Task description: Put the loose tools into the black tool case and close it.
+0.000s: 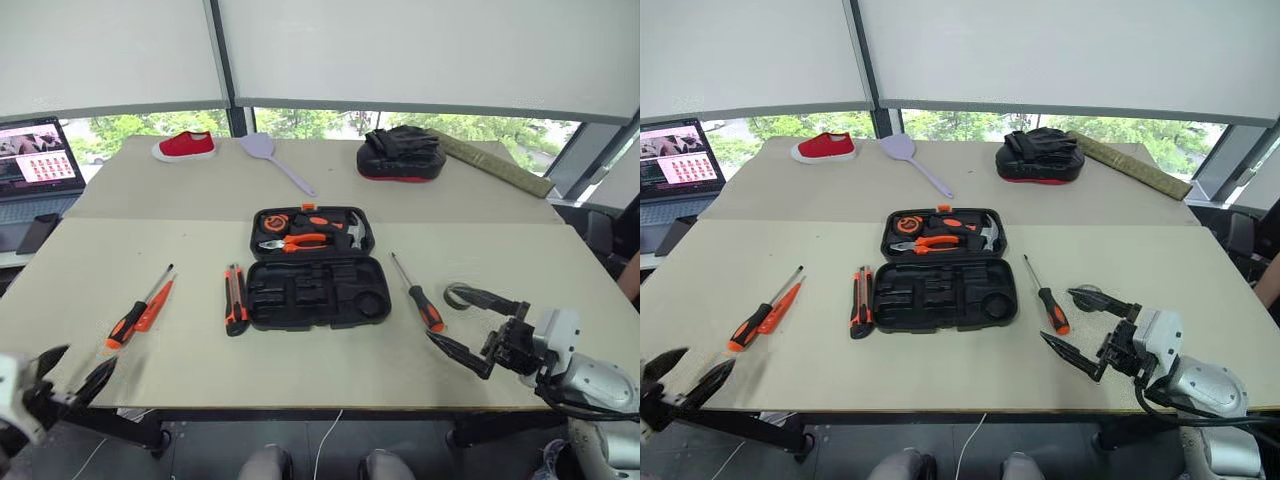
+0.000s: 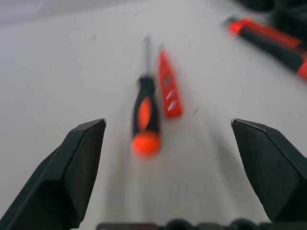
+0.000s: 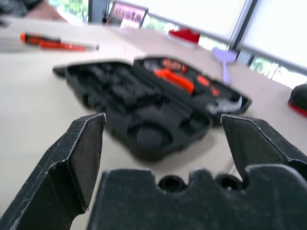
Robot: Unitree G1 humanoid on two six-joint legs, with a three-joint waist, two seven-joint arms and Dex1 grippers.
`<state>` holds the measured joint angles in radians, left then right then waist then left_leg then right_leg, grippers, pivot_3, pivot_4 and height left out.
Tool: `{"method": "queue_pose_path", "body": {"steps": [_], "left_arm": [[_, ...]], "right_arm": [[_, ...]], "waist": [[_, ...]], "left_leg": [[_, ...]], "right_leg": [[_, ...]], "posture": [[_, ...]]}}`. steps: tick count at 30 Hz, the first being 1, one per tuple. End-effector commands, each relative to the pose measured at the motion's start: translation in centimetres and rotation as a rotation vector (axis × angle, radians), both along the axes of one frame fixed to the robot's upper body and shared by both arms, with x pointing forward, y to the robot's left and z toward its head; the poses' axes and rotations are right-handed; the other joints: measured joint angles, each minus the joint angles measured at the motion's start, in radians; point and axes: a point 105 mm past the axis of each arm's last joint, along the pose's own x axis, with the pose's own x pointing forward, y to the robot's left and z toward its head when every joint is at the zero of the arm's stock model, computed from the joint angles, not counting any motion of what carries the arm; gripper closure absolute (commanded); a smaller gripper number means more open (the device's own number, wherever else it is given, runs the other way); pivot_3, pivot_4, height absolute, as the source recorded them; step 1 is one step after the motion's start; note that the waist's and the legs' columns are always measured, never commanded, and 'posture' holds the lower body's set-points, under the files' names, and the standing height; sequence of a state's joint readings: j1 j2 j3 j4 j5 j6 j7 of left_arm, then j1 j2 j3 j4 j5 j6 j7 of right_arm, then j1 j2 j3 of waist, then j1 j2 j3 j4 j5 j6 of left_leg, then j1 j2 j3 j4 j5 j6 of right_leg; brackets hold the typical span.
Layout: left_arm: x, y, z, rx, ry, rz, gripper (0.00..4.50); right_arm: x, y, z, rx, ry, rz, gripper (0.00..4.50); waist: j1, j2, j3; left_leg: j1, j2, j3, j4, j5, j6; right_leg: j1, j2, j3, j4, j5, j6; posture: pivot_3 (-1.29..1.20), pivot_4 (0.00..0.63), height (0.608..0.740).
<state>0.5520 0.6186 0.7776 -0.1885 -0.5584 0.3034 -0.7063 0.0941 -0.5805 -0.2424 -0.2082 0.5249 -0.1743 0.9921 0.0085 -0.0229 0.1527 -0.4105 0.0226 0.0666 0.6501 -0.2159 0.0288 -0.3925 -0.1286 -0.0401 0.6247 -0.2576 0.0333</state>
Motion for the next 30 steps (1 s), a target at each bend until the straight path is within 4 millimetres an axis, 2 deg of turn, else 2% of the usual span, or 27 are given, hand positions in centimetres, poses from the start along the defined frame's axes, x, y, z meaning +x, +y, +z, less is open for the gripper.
{"method": "queue_pose_path", "body": {"steps": [1, 3, 5, 9, 12, 16, 19, 21, 26, 30], "left_arm": [[-1.4, 2.4, 0.3, -0.037, 0.034, 0.131, 0.0], [-1.0, 3.1, 0.7, -0.057, 0.038, 0.164, 0.0], [-0.2, 3.0, 1.3, -0.078, 0.034, 0.148, 0.0], [3.7, 1.7, 3.6, -0.085, 0.062, 0.029, 0.0], [5.8, 1.6, 4.0, -0.055, 0.139, -0.012, 0.0], [7.4, 2.1, 2.7, -0.018, 0.314, -0.058, 0.0], [8.2, 2.6, 2.2, 0.001, 0.359, -0.052, 0.0], [9.1, 2.1, 2.0, -0.006, 0.366, -0.075, 0.0], [10.9, 0.2, 1.2, -0.043, 0.378, -0.141, 0.0], [11.2, 0.4, 0.6, -0.04, 0.414, -0.125, 0.0]], "right_arm": [[-0.7, 1.3, 1.8, 0.038, -0.077, 0.05, 0.04], [-1.0, 2.0, 1.8, 0.036, -0.08, 0.087, 0.04], [-1.2, 2.4, 1.8, 0.022, -0.084, 0.11, 0.04], [-1.0, 2.5, 1.3, 0.0, -0.08, 0.115, 0.04], [-0.9, 2.5, 1.2, -0.009, -0.08, 0.112, 0.04], [-1.2, 3.5, 2.0, -0.034, -0.104, 0.155, 0.04], [-1.4, 4.1, 2.7, -0.029, -0.113, 0.188, 0.04], [-1.5, 4.6, 3.2, -0.017, -0.122, 0.211, 0.04], [-1.8, 5.7, 4.0, -0.008, -0.137, 0.251, 0.04], [-1.7, 5.8, 4.3, -0.009, -0.142, 0.252, 0.04]], "waist": [[0.006, 0.0, 0.0], [0.011, 0.0, 0.0], [0.013, -0.002, 0.0], [0.019, -0.005, 0.001], [0.015, -0.006, 0.001], [0.001, -0.004, 0.002], [-0.012, -0.004, 0.002], [-0.011, -0.004, 0.002], [-0.004, -0.004, 0.002], [0.0, -0.005, 0.002]], "left_leg": [[0.0, 0.0, 0.0, 0.0, 0.0, 0.0], [0.0, 0.0, 0.0, 0.0, 0.0, -0.001], [0.0, 0.0, 0.0, 0.0, -0.001, -0.001], [0.0, 0.002, 0.0, 0.0, -0.001, -0.003], [0.001, 0.005, 0.001, 0.0, 0.0, -0.004], [0.002, 0.006, 0.005, 0.0, 0.0, -0.005], [0.0, 0.01, 0.01, 0.0, 0.001, -0.005], [-0.001, 0.011, 0.012, -0.001, 0.003, 0.0], [-0.005, 0.012, 0.012, -0.002, 0.004, -0.001], [-0.005, 0.012, 0.013, -0.002, 0.004, -0.001]], "right_leg": [[-0.001, 0.0, 0.0, 0.0, -0.002, -0.003], [0.0, -0.001, -0.001, 0.0, -0.003, -0.005], [0.0, -0.001, -0.001, 0.0, -0.005, -0.001], [0.0, -0.001, -0.002, 0.001, -0.003, -0.001], [-0.001, 0.0, -0.002, 0.0, -0.001, -0.003], [-0.002, 0.003, -0.001, 0.001, 0.001, -0.005], [-0.003, 0.006, 0.001, 0.002, 0.007, -0.004], [-0.006, 0.008, 0.001, 0.004, 0.007, -0.005], [-0.011, 0.011, 0.001, 0.006, 0.006, -0.007], [-0.011, 0.011, 0.001, 0.006, 0.006, -0.007]], "posture": [[0.0, 0.15, 0.74], [0.0, 0.15, 0.74], [0.0, 0.15, 0.74], [0.0, 0.15, 0.74], [0.0, 0.15, 0.74], [0.0, 0.15, 0.74], [0.0, 0.15, 0.74], [0.0, 0.15, 0.74], [0.0, 0.15, 0.74], [0.0, 0.15, 0.74]]}}
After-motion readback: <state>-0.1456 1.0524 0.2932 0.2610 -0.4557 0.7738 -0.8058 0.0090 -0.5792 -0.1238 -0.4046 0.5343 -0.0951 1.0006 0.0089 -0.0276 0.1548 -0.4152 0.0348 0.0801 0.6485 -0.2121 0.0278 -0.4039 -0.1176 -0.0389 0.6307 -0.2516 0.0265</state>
